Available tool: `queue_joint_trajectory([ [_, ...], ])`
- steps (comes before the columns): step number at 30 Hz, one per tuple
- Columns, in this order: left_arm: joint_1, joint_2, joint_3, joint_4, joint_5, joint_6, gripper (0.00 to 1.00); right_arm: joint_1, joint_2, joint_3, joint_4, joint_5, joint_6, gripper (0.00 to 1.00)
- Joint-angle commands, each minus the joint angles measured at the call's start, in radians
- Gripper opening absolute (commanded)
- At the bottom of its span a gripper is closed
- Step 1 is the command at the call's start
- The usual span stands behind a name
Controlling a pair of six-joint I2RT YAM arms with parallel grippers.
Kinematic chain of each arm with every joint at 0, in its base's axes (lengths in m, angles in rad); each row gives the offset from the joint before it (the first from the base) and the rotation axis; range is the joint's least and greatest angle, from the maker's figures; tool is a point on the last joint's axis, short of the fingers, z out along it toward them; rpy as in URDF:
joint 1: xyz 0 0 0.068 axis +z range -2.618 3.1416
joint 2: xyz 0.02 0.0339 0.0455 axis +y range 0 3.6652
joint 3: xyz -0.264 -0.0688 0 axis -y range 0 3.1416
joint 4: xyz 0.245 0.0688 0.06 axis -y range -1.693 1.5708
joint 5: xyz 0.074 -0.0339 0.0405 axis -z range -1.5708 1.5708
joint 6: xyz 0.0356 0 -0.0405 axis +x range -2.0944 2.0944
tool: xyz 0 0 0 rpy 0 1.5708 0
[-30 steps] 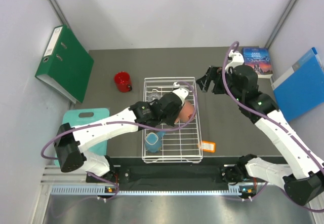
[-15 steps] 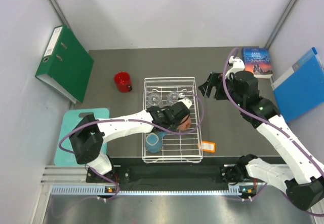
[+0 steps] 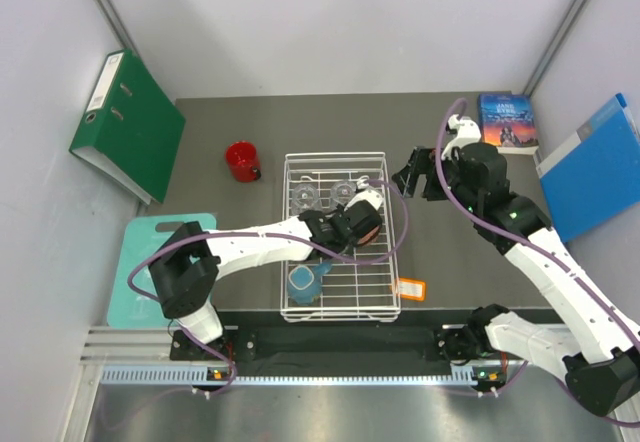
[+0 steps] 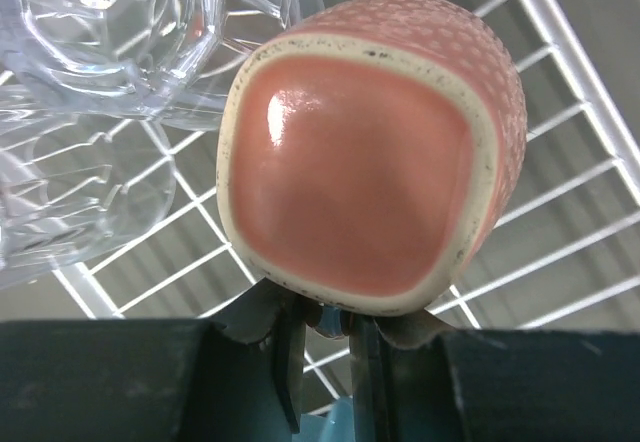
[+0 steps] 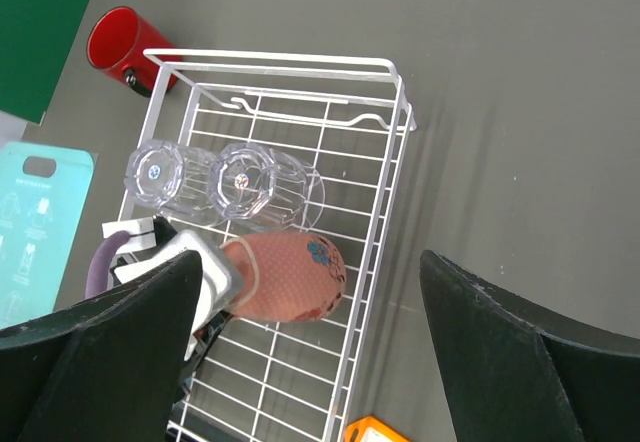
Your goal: Unload the cups from the dish rack
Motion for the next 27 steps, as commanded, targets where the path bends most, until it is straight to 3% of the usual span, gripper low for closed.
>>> queue_joint_trajectory([
  [1, 0.002, 0.025, 0.044, -0.044, -0.104, -0.001, 0.0, 0.003, -0.003, 0.002, 0.024, 0.009, -0.025, 0.89],
  [3, 0.001, 0.014, 0.052, -0.054, -0.119, -0.001, 0.01, 0.003, -0.003, 0.0, 0.027, 0.01, -0.028, 0.89],
  [6, 0.002, -0.001, 0.063, -0.062, -0.121, 0.002, 0.22, 0.003, 0.0, 0.0, 0.028, 0.009, -0.028, 0.89],
  [7, 0.002, -0.004, 0.066, -0.064, -0.121, 0.0, 0.36, 0.003, 0.0, -0.001, 0.028, 0.009, -0.026, 0.89],
  [11, 0.001, -0.025, 0.089, -0.087, -0.123, 0.0, 0.54, 0.002, 0.0, -0.001, 0.031, 0.004, -0.026, 0.89],
  [21, 0.001, -0.085, 0.184, -0.157, -0.107, -0.004, 0.78, 0.002, -0.006, -0.007, 0.035, 0.006, -0.026, 0.89],
  [27, 0.002, -0.105, 0.182, -0.104, -0.038, -0.004, 0.8, 0.003, -0.006, -0.01, 0.039, 0.0, -0.023, 0.89],
])
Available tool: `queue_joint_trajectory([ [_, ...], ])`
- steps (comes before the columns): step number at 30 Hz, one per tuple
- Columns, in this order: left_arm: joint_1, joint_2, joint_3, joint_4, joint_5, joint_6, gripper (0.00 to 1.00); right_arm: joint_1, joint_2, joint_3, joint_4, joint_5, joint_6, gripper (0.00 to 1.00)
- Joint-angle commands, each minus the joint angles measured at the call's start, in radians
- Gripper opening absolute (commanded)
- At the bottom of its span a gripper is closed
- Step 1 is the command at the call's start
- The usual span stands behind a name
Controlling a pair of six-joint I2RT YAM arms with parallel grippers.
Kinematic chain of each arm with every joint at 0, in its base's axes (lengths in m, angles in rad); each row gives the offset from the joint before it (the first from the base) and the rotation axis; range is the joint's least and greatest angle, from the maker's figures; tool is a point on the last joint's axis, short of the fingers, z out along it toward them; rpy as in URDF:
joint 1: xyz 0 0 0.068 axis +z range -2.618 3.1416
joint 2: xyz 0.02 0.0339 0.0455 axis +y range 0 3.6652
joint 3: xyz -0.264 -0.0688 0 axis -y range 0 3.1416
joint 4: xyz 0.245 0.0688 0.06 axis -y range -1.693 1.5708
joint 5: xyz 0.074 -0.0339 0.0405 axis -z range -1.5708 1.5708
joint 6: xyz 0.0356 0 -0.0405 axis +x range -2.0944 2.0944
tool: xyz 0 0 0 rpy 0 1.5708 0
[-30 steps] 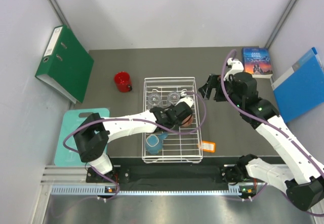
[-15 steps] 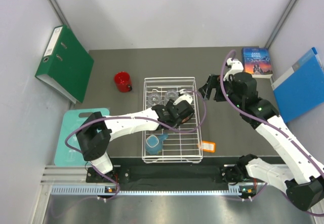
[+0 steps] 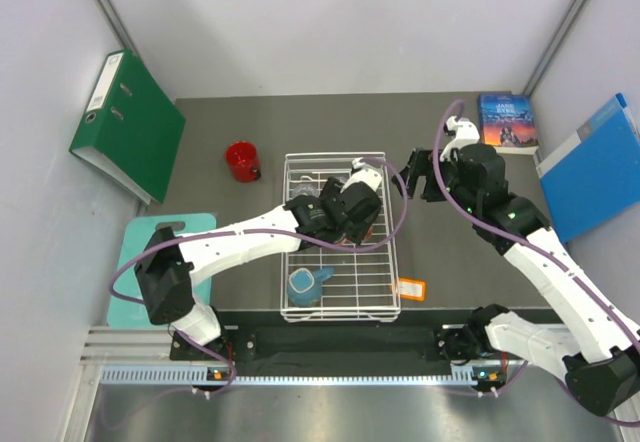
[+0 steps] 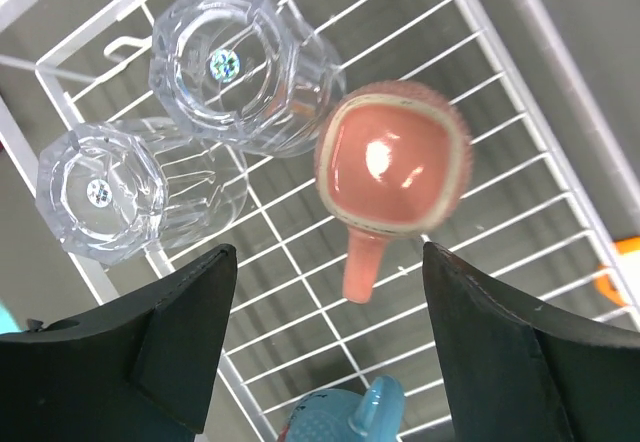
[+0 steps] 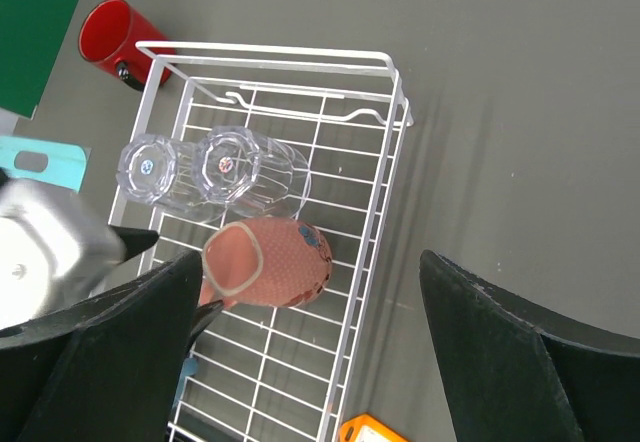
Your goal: Unload the cups from the dish rack
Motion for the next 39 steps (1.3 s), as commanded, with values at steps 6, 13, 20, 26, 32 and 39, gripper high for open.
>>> queue_joint_trajectory([
  [6, 0.0, -0.016, 0.03, 0.079, 0.09, -0.02, 0.79, 0.003, -0.019, -0.001, 0.018, 0.004, -0.013, 0.89],
  [13, -0.001, 0.02, 0.044, 0.105, 0.144, -0.043, 0.8, 0.003, -0.031, -0.007, 0.007, 0.015, -0.015, 0.89],
  [20, 0.0, -0.026, 0.03, 0.107, 0.02, -0.115, 0.8, 0.003, -0.042, -0.003, -0.017, 0.03, -0.022, 0.89],
  [26, 0.002, -0.216, 0.007, 0.09, -0.226, -0.161, 0.82, 0.003, -0.06, -0.04, -0.056, 0.032, -0.054, 0.91],
  [32, 0.02, -0.354, 0.03, -0.037, -0.483, -0.252, 0.89, 0.029, -0.022, -0.053, -0.069, -0.085, -0.093, 0.94],
  [39, 0.08, -0.384, 0.002, -0.139, -0.508, -0.343, 0.91, 0.238, 0.047, -0.029, -0.048, -0.024, -0.125, 1.0],
])
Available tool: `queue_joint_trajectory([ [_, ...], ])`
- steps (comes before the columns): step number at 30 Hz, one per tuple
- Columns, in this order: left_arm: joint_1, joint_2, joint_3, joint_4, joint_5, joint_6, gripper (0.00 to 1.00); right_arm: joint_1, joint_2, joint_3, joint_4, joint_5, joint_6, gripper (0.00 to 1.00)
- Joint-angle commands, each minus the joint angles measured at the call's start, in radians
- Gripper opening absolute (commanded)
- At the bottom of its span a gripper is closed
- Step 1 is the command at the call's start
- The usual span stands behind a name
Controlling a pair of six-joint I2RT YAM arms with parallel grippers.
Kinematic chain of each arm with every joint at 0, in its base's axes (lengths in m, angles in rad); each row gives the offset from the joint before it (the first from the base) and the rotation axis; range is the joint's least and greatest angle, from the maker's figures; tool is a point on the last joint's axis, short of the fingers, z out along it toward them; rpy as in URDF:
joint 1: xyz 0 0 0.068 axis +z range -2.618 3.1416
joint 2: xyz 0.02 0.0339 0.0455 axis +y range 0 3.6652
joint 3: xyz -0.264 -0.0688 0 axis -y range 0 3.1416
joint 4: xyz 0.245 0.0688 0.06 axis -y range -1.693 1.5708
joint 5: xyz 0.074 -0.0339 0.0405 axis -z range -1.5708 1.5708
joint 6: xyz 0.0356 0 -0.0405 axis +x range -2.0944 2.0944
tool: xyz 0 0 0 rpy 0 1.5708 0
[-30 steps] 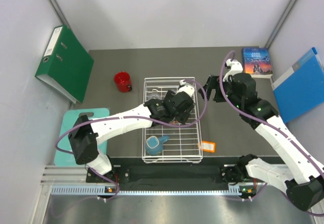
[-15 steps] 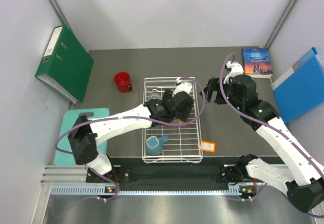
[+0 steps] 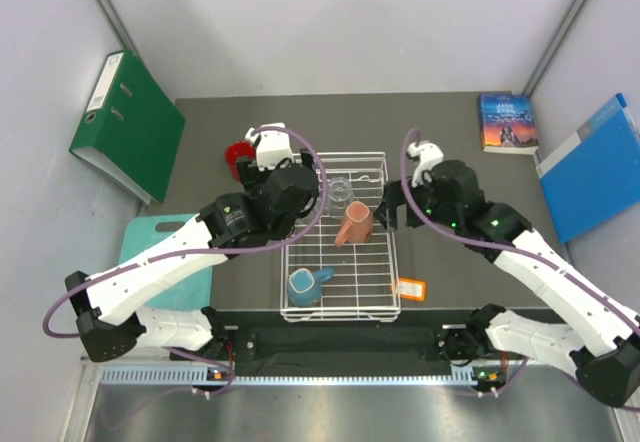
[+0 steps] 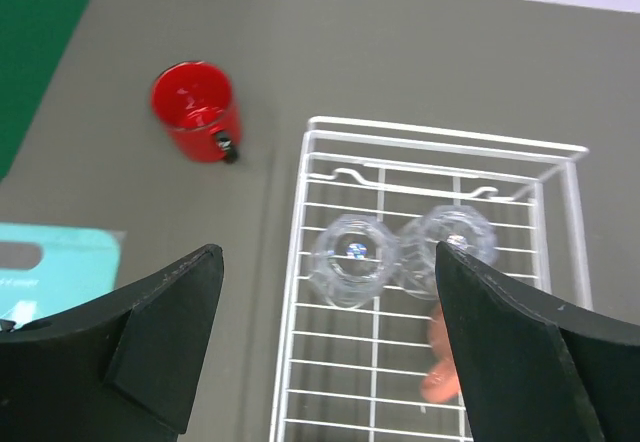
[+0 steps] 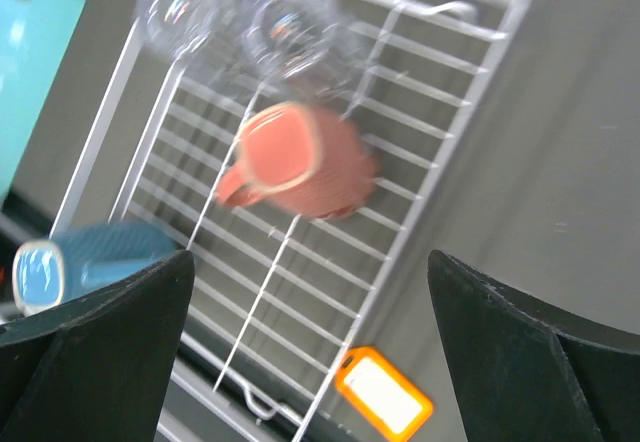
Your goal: Unload the cups from the dish rack
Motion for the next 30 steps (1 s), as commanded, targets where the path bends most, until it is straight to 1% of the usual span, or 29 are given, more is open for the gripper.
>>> queue_joint_trajectory([
  [1, 0.039, 0.005, -0.026, -0.077, -0.037, -0.078, 0.91, 0.135, 0.056, 0.029, 0.044, 0.024, -0.037, 1.0],
  [3, 0.042, 0.0, -0.044, -0.081, -0.023, -0.092, 0.91, 0.169, 0.092, 0.041, 0.055, 0.024, -0.032, 1.0],
  [5, 0.043, 0.0, -0.052, -0.09, -0.019, -0.106, 0.91, 0.186, 0.128, 0.049, 0.07, 0.069, -0.017, 1.0],
  [8, 0.042, -0.001, -0.067, -0.107, -0.014, -0.132, 0.91, 0.205, 0.182, 0.039, 0.109, 0.081, 0.003, 1.0],
  [15, 0.042, -0.024, -0.102, -0.113, -0.002, -0.157, 0.91, 0.216, 0.279, 0.067, 0.17, 0.115, 0.009, 1.0],
  [26, 0.043, -0.039, -0.125, -0.114, 0.005, -0.157, 0.91, 0.217, 0.429, 0.168, 0.181, 0.174, -0.029, 0.99],
  [30, 0.042, -0.042, -0.13, -0.116, 0.003, -0.152, 0.91, 0.219, 0.471, 0.165, 0.176, 0.187, -0.026, 1.0],
])
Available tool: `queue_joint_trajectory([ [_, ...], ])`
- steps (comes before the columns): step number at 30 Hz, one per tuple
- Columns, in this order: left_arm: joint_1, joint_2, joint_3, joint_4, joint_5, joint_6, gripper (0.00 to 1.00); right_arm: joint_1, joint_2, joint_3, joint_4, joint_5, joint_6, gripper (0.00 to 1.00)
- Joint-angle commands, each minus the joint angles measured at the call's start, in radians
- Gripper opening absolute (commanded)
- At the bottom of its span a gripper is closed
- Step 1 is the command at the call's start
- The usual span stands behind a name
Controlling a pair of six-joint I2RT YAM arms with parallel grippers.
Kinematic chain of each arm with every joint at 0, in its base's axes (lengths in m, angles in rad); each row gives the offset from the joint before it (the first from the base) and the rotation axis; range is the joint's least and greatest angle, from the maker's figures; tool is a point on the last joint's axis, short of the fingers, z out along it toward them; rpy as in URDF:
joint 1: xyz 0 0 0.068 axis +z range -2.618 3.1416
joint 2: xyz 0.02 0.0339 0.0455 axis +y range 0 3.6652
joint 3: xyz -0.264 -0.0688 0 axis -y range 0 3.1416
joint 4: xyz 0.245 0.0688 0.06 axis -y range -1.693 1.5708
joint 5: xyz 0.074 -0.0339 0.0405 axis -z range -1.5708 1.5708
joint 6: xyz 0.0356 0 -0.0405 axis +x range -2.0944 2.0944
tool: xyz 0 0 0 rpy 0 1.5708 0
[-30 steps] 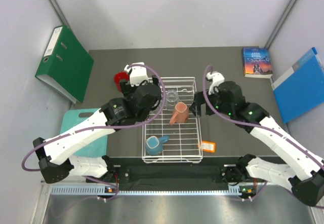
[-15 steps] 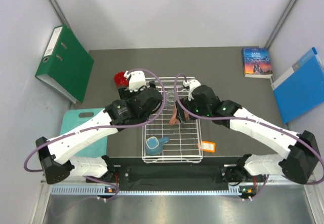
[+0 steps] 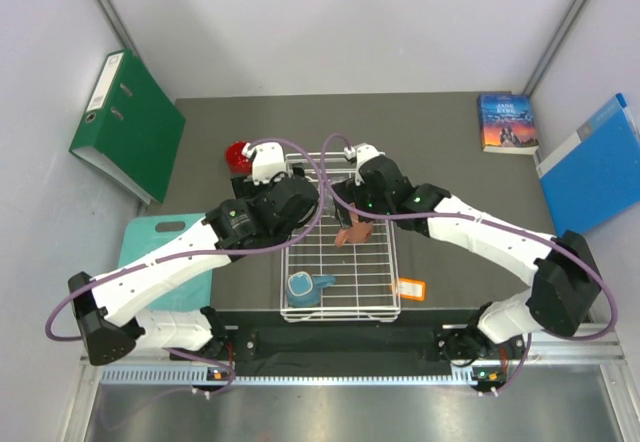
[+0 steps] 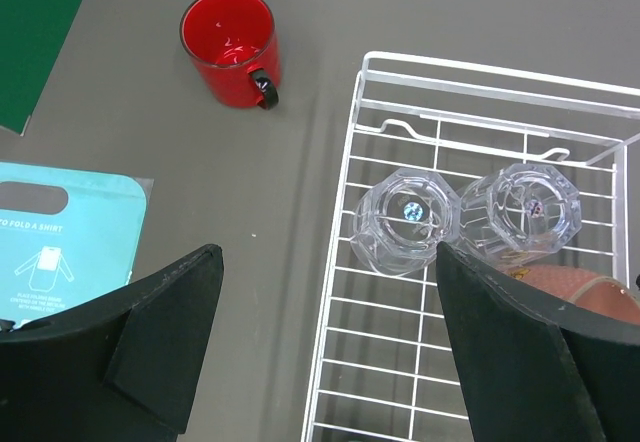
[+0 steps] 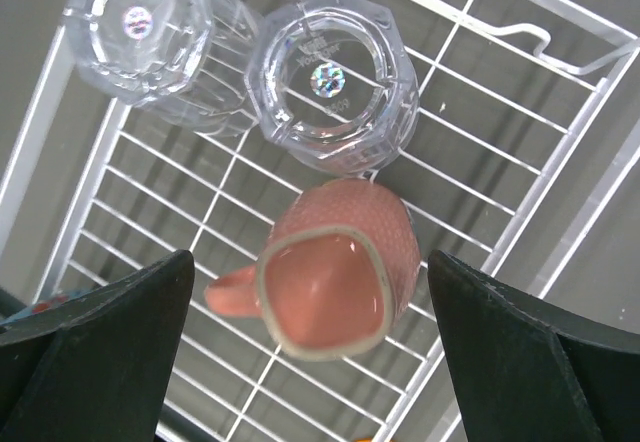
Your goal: Unload the cups from the dish rack
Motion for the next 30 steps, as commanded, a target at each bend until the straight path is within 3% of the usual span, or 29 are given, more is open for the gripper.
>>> queue_joint_trajectory([
  [1, 0.001, -0.035, -0.016, -0.001, -0.007, -0.006, 0.91, 0.014, 0.04, 0.037, 0.022, 0.041, -0.011, 1.0],
  [21, 0.001, -0.038, -0.047, 0.033, -0.005, 0.02, 0.92, 0.014, 0.13, -0.04, 0.04, 0.05, 0.033, 0.99],
  [24, 0.001, -0.032, -0.049, 0.041, 0.002, 0.019, 0.92, 0.014, 0.124, -0.043, 0.033, 0.056, 0.035, 0.85],
  [28, 0.001, -0.021, -0.044, 0.047, 0.007, 0.022, 0.92, 0.018, 0.104, -0.046, 0.013, 0.076, 0.042, 0.5],
  [30, 0.001, -0.018, -0.042, 0.052, 0.008, 0.026, 0.92, 0.026, 0.092, -0.046, -0.001, 0.087, 0.044, 0.4],
])
